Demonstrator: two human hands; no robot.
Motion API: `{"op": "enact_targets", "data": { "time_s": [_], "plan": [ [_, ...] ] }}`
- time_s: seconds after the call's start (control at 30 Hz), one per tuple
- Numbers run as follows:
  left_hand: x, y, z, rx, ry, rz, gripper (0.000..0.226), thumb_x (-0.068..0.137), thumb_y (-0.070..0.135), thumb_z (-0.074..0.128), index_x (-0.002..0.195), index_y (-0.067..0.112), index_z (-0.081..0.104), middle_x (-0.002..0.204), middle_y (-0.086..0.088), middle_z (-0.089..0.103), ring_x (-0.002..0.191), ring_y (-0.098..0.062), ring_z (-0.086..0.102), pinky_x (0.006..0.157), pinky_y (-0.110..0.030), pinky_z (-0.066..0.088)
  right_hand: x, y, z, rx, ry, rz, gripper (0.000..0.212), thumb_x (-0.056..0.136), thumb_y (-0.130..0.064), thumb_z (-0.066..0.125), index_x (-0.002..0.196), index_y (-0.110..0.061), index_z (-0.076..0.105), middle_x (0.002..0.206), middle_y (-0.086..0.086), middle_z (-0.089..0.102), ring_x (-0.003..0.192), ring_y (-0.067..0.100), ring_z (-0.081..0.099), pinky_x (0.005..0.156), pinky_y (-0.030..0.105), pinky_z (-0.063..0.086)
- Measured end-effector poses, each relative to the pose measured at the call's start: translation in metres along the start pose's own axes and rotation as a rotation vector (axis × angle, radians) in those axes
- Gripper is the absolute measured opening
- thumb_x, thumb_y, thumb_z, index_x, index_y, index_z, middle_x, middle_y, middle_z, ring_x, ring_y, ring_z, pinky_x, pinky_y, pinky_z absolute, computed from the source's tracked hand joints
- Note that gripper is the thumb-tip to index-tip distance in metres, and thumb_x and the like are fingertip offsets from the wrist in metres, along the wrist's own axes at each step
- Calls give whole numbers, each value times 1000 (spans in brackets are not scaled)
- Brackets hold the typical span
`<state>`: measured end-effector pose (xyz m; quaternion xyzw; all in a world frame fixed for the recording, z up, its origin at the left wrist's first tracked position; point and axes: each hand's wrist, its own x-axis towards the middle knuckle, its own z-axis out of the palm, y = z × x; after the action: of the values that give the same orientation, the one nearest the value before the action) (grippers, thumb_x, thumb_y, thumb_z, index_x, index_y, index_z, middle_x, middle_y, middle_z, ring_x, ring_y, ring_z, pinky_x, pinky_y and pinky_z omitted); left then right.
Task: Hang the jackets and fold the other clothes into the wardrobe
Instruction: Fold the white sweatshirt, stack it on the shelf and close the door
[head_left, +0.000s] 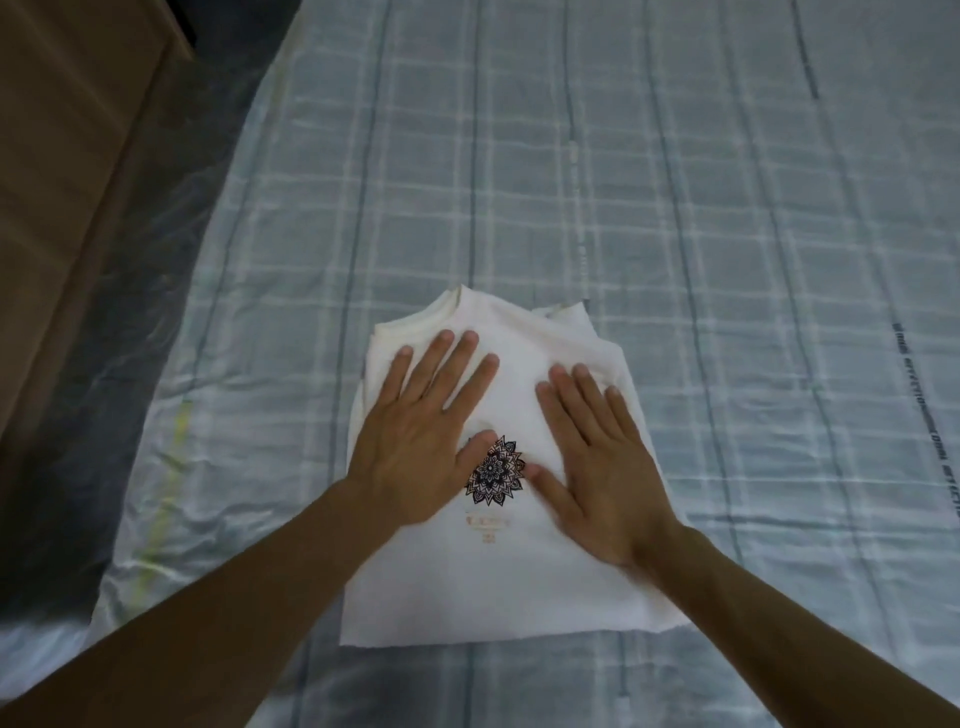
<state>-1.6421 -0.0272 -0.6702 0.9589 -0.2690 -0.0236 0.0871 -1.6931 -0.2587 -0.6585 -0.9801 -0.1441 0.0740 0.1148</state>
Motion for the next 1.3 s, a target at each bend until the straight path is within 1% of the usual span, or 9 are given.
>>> {"op": "enact_targets", "data": {
  "time_s": [0.33,0.47,0.6,0.7,0.8,1.07,1.17,1.23,1.3],
  "plan": [
    [16,-3,0,21,-13,-26,72,97,60,35,159,27,18,168,-7,6,155,-28,-1,122,-55,8,38,16,-1,-26,39,99,70,101,-56,16,158,-16,11,167,4,5,154,18,-2,124,47,10],
    [19,2,-4,63,-35,-75,70,99,59,28,159,27,14,168,-9,4,154,-30,-2,122,-56,8,38,17,-2,3,31,94,69,101,-54,21,159,-17,10,167,3,3,153,18,-3,124,46,5],
    [-12,19,-14,40,-63,-66,68,101,57,25,159,23,14,168,-7,2,155,-27,-4,122,-57,7,3,1,-19,55,-53,56,70,101,-55,22,159,-18,7,167,6,-1,153,21,-7,124,44,2],
    [-56,27,-9,6,-120,-6,67,101,58,24,159,27,14,168,-3,0,155,-25,-4,121,-57,13,-42,-13,-15,-33,-117,36,72,99,-62,15,159,-23,0,166,5,-8,152,22,-14,124,45,2],
    [-75,23,-2,-23,-141,-38,69,101,60,26,160,29,9,168,-1,-1,155,-24,-3,121,-56,16,-52,-11,-4,-33,-100,93,75,99,-64,20,158,-24,-4,166,2,-13,151,19,-18,124,44,0],
    [-88,34,-13,-50,-210,-35,73,100,62,23,160,24,5,168,-5,-6,154,-26,-8,122,-55,17,-61,-12,-11,-39,-148,14,81,97,-64,20,158,-14,7,166,8,-1,153,23,-8,123,50,10],
    [-118,44,-16,-90,-217,21,83,95,73,26,160,24,9,168,-6,-6,154,-25,-9,122,-53,12,-86,-13,-13,-19,-152,-75,90,94,-74,27,158,-14,9,166,8,0,153,21,-6,124,45,7],
    [-136,45,-15,-97,-236,52,94,88,81,33,160,24,11,168,-7,-5,154,-26,-7,122,-51,8,-102,-11,-13,-27,-139,-115,99,88,-78,41,158,-15,12,166,8,2,154,22,-3,124,44,7],
    [-145,45,-13,-70,-217,65,97,85,77,44,160,22,14,168,-9,-2,155,-28,-3,121,-50,10,-111,-10,-10,-52,-107,-140,102,83,-68,59,158,-15,14,166,9,6,154,24,3,122,46,14]
  ]
}}
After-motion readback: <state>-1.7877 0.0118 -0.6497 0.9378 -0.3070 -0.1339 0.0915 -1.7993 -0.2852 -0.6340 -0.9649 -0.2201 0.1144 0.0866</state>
